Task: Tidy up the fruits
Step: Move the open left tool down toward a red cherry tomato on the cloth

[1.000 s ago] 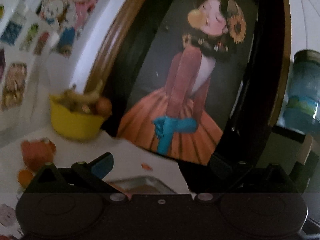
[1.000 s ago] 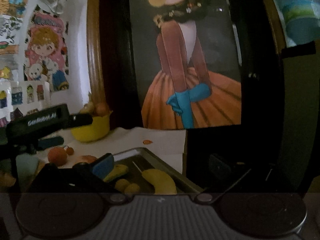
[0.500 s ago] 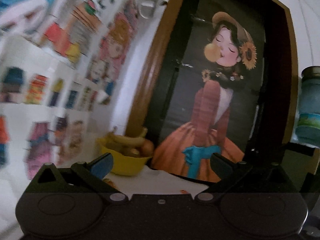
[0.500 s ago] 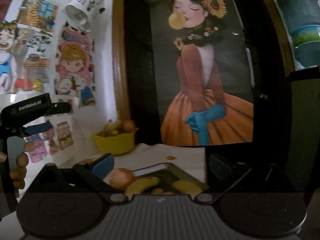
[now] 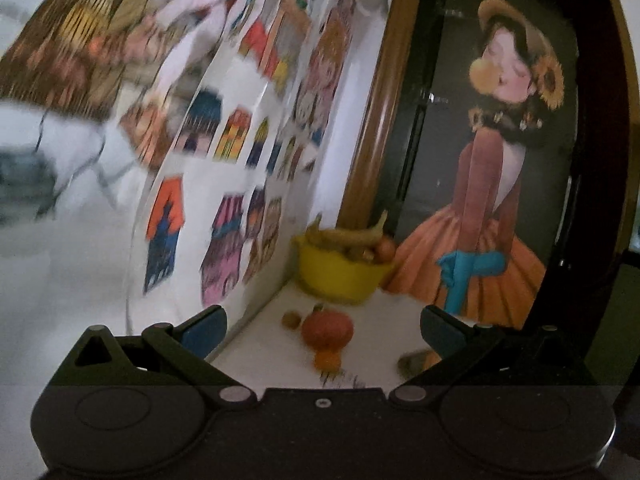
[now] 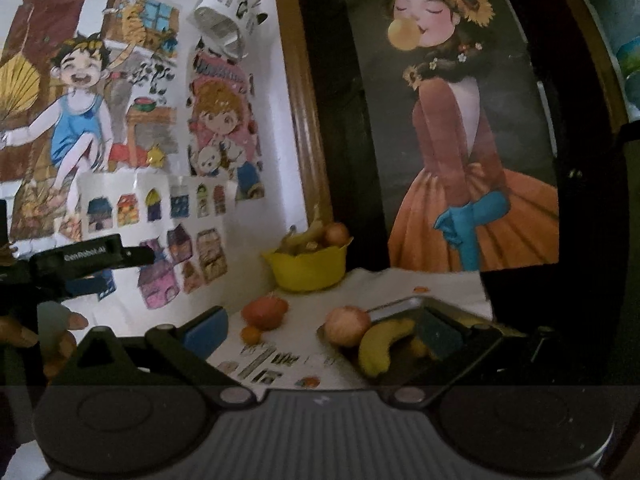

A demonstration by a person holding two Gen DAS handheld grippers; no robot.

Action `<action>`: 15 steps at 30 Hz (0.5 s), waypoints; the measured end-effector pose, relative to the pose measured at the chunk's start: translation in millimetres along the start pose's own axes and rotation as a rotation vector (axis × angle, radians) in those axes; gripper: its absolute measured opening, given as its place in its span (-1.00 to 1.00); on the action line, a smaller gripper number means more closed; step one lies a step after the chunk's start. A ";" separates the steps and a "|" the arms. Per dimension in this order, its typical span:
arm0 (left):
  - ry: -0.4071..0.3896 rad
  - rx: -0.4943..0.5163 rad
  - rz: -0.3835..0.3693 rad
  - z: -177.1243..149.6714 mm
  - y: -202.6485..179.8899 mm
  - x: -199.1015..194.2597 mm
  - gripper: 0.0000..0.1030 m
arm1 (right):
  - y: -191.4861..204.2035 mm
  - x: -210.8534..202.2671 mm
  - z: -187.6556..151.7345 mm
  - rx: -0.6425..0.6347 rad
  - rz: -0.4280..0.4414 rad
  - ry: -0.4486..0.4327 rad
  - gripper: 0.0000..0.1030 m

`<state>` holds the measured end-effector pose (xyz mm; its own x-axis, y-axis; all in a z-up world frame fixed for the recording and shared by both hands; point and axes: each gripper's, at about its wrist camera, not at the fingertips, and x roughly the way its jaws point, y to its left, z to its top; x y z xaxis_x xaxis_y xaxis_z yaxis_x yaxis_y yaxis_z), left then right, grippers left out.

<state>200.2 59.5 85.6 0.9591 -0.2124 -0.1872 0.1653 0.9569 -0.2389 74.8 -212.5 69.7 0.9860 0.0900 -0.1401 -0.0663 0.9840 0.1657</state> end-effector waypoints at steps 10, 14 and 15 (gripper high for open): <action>0.163 0.074 -0.005 -44.8 14.1 19.1 0.99 | 16.5 4.4 -43.4 0.046 -0.022 0.118 1.00; 0.219 0.116 -0.001 -57.0 12.2 31.5 0.99 | 26.3 6.6 -57.9 0.029 -0.049 0.143 1.00; 0.233 0.126 -0.002 -59.2 11.2 34.9 0.99 | 28.2 7.1 -61.0 0.028 -0.048 0.149 1.00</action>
<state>221.9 51.1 20.0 0.8824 -0.2399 -0.4047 0.2081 0.9705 -0.1214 70.6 -174.7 13.8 0.9541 0.0672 -0.2918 -0.0135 0.9831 0.1825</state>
